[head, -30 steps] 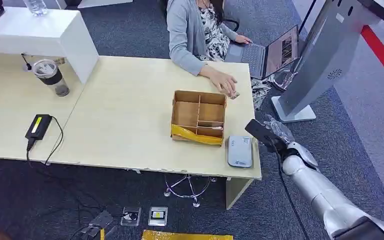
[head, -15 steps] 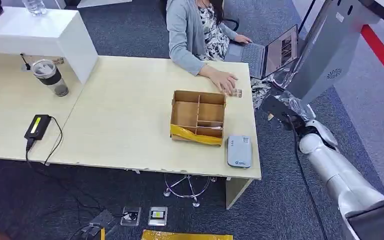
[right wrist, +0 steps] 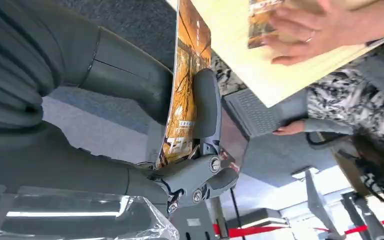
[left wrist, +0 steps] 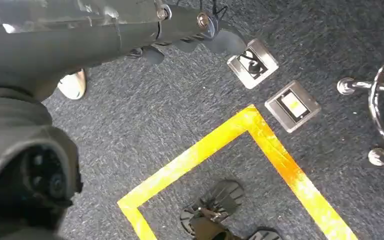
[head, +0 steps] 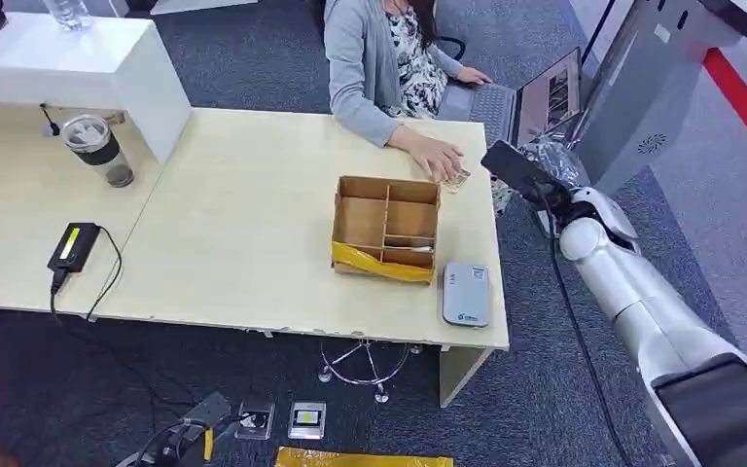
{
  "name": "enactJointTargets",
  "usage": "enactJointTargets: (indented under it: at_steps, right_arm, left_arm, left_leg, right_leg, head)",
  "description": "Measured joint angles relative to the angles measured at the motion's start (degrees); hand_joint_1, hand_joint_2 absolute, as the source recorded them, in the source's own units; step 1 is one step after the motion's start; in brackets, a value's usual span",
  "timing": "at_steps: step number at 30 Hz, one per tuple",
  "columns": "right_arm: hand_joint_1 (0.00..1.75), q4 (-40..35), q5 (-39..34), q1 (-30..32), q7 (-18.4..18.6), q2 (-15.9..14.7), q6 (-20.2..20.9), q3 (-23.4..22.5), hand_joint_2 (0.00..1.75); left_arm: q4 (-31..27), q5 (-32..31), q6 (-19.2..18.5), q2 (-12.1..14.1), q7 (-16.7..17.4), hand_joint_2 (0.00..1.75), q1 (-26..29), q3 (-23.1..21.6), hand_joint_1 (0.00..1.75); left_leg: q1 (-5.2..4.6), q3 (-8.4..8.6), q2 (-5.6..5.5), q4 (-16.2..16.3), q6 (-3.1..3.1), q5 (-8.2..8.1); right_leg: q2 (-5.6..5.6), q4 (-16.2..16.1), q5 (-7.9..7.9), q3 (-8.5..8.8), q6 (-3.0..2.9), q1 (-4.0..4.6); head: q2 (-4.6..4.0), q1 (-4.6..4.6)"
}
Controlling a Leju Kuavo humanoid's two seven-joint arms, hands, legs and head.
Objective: Pass the card to the sensor for recognition and then transmit it.
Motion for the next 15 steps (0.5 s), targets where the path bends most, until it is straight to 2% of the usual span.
enactJointTargets:
  at_steps: [2, 4, 15]
  right_arm:
    - [1.75, 0.00, 0.35, -0.74, 0.13, 1.38, -0.07, 0.13, 1.75]
    - [1.75, 0.00, 0.96, -1.95, 0.57, 4.81, -0.24, 0.85, 1.75]
    - [1.75, 0.11, 1.36, -2.18, 0.85, 7.02, -0.83, 1.33, 1.75]
  left_arm:
    - [0.00, -0.24, -0.11, -0.13, 0.00, 0.00, -0.43, 0.00, 0.00]
    - [0.02, -0.48, -0.20, -0.59, 0.00, 0.00, -0.98, 0.00, 0.00]
    - [0.02, -1.03, -0.44, -0.70, 0.00, 0.00, -1.23, 0.00, 0.00]
  left_leg:
    - [0.01, 0.00, 0.00, 0.00, 0.00, 0.00]
    - [0.03, 0.00, -0.01, 0.00, -0.01, 0.00]
    - [0.04, 0.01, 0.00, 0.00, -0.01, 0.00]
  right_leg:
    - [0.01, 0.01, 0.00, -0.01, 0.00, 0.01]
    - [-0.01, 0.00, 0.00, -0.02, 0.00, 0.03]
    - [0.00, -0.01, 0.00, -0.04, 0.00, 0.04]
  head:
    - [0.00, 0.00]
    - [0.00, 0.00]
    - [0.00, 0.00]
